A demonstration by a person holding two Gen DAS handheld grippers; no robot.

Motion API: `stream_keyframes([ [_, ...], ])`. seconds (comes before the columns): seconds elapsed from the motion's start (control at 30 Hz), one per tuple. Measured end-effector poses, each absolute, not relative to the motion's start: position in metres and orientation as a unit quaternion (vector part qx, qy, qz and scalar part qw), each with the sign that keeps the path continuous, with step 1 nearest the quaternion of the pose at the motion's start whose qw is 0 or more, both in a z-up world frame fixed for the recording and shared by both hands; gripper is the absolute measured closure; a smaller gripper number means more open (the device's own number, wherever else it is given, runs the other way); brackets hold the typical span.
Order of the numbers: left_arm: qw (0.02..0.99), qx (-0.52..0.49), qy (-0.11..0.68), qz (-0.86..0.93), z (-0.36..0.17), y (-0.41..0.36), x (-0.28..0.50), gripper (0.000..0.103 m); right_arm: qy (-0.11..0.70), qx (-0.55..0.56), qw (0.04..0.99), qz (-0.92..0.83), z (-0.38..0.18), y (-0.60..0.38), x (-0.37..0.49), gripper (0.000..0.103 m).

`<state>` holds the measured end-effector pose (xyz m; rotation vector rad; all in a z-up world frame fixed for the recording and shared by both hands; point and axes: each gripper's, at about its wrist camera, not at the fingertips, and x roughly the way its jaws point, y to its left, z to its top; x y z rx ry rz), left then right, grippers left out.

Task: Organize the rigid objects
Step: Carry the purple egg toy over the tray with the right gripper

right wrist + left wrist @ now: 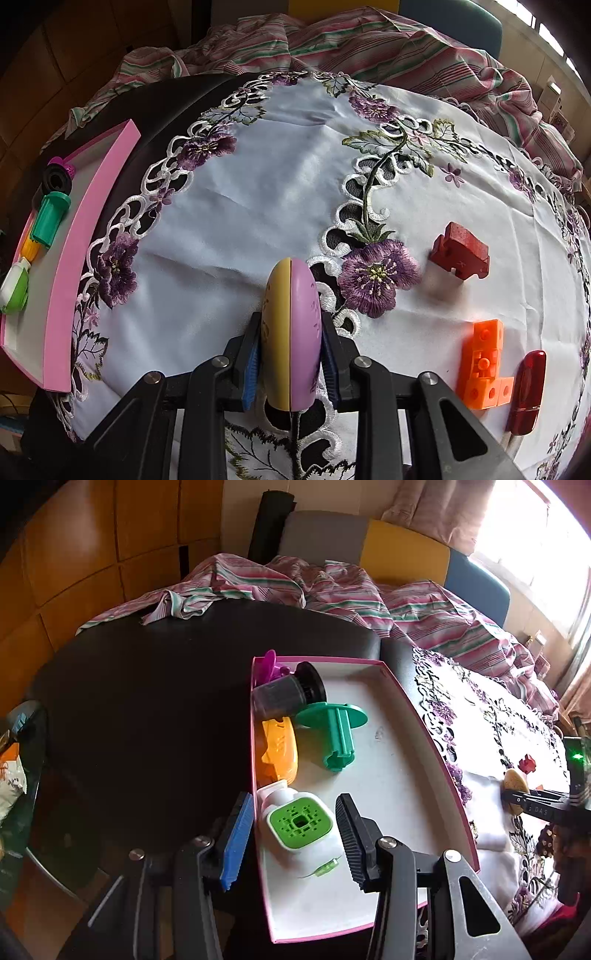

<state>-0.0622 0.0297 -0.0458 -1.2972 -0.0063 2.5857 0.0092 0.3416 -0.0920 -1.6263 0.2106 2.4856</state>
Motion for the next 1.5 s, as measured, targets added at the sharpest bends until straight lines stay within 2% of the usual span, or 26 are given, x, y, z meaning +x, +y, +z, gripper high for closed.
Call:
stream_keyframes([
  [0.4, 0.111, -0.439, -0.007, 0.892, -0.048, 0.012, -0.058, 0.056, 0.086, -0.523, 0.049, 0.846, -0.068, 0.304, 0.008, 0.075],
  [0.9, 0.102, -0.437, -0.016, 0.893, -0.050, -0.002, -0.057, 0.056, 0.082, -0.473, -0.078, 0.874, -0.020, 0.189, -0.005, 0.075],
  [1.2, 0.097, -0.441, -0.020, 0.892, -0.052, -0.011, -0.056, 0.056, 0.069, -0.485, -0.115, 0.864, -0.032, 0.140, -0.028, 0.075],
  [1.5, 0.086, -0.444, -0.025, 0.891, -0.057, -0.019, -0.056, 0.056, 0.068, -0.510, -0.100, 0.851, -0.059, 0.113, -0.052, 0.075],
])
